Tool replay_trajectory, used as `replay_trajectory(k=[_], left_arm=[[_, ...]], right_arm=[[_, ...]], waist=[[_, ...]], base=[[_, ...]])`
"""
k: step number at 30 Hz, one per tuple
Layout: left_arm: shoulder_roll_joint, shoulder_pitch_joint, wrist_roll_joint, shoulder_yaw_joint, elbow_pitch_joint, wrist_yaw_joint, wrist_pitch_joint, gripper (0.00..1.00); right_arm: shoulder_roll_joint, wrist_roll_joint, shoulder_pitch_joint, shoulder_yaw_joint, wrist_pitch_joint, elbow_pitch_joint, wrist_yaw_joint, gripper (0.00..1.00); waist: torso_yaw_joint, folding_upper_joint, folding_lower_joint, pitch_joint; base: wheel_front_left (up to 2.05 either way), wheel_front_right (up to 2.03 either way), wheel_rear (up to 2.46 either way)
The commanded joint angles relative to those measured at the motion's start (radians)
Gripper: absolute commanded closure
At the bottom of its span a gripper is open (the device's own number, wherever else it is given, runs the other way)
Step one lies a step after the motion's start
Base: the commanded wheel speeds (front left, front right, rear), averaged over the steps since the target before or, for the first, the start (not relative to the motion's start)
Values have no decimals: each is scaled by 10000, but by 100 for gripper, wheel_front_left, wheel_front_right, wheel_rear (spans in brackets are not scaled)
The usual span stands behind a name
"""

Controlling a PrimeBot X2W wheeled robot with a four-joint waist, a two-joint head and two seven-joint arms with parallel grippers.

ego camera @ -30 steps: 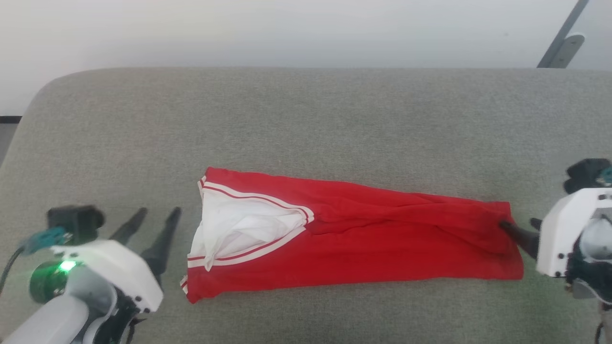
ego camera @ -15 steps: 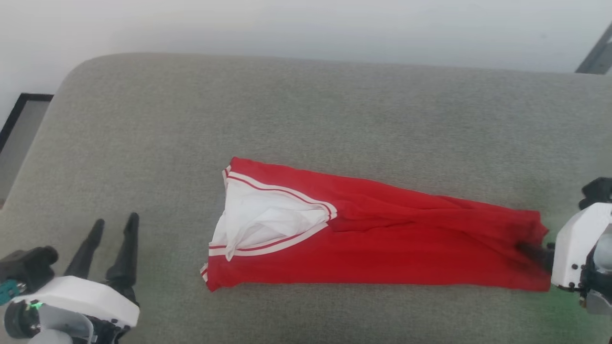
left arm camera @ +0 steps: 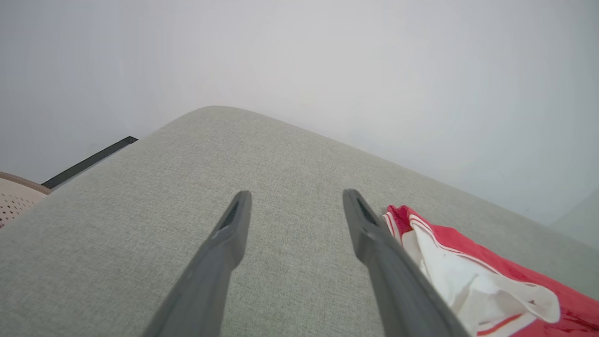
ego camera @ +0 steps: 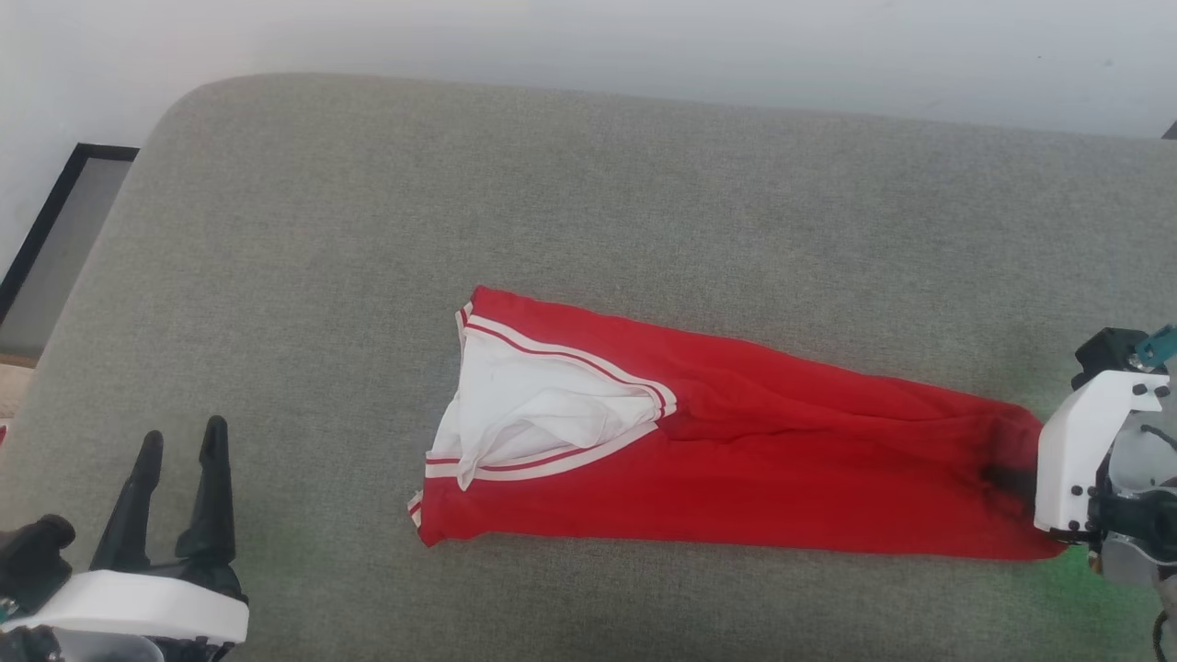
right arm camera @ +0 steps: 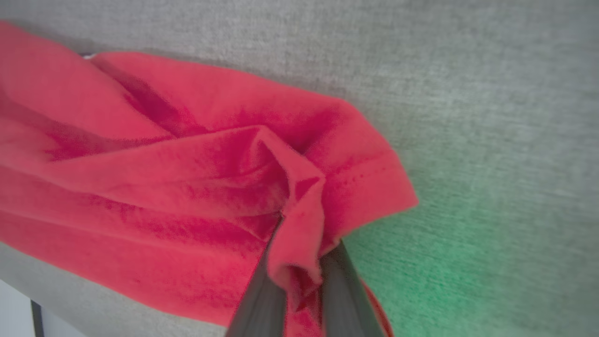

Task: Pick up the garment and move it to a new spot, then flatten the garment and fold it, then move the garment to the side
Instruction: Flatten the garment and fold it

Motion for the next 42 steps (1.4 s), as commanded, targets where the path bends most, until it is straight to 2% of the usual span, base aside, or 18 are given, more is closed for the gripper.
replay_trajectory(k=[1,5,10,17,26,30,36,42], left_arm=[[-186,52,286,243,120,-204,-42,0],[-585,43,755,758,301,-605,-42,0],[-916,-95,1110,1133,328,-840,-41,0],[-1064,-232,1343,1375,236,-936,-42,0],[-1078,-460,1382,1315,170,-958,-44,0],[-1077,-524,1331,1264,145,-960,-42,0],[-1094,-544,1351,1236,88,-960,-44,0],[-1099,-481,1348,1188,92,-960,-44,0]], right_arm=[[242,259,91,256,-70,233,26,100],[-73,706,-55,269,-172,175,14,100],[-715,967,-200,-43,-516,341,-1,100],[-1391,981,-391,-661,-947,743,3,100],[-2388,614,-1031,-1635,-1474,2170,6,100],[-2409,552,-1295,-1574,-1556,2397,6,100],[-2182,898,-1114,-1053,-1463,1497,11,100],[-1901,1285,-571,-573,-1289,-280,12,100]], waist=[[14,-1,0,7],[-13,-1,0,39],[-142,-1,0,121],[-344,-1,0,286],[-587,-1,0,572],[-701,-1,0,616],[-815,-1,0,537],[-812,-1,0,340]], base=[[0,0,0],[0,0,0],[0,0,0],[0,0,0],[0,0,0],[0,0,0],[0,0,0],[0,0,0]])
